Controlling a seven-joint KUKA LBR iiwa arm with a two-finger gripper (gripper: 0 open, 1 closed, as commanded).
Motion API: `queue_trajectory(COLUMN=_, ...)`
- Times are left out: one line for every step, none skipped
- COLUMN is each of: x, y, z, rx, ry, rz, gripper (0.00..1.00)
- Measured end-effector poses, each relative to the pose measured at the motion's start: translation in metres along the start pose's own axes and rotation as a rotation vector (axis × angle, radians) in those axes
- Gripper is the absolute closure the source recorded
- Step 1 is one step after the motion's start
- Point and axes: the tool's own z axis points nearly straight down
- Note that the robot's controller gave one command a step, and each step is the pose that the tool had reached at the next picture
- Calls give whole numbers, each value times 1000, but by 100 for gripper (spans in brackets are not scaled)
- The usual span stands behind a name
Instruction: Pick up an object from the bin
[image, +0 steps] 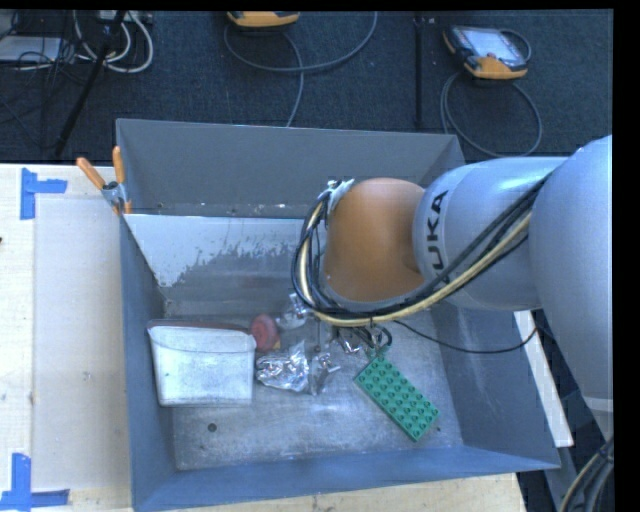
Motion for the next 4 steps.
queue_trajectory(x=-7, y=-8, z=26, rx=4, ry=-18, rz=-24, gripper=0)
queue_trajectory(x=-6, y=13, z=25, rx=5, ry=-13, rz=-38, gripper=0)
queue_trajectory(x=-8, y=15, z=23, rx=0, ry=-19, rz=-37, gripper=100)
queue_trajectory(x=-11, y=15, z=-47, rx=-3, ry=-6, rz=-35, gripper=100)
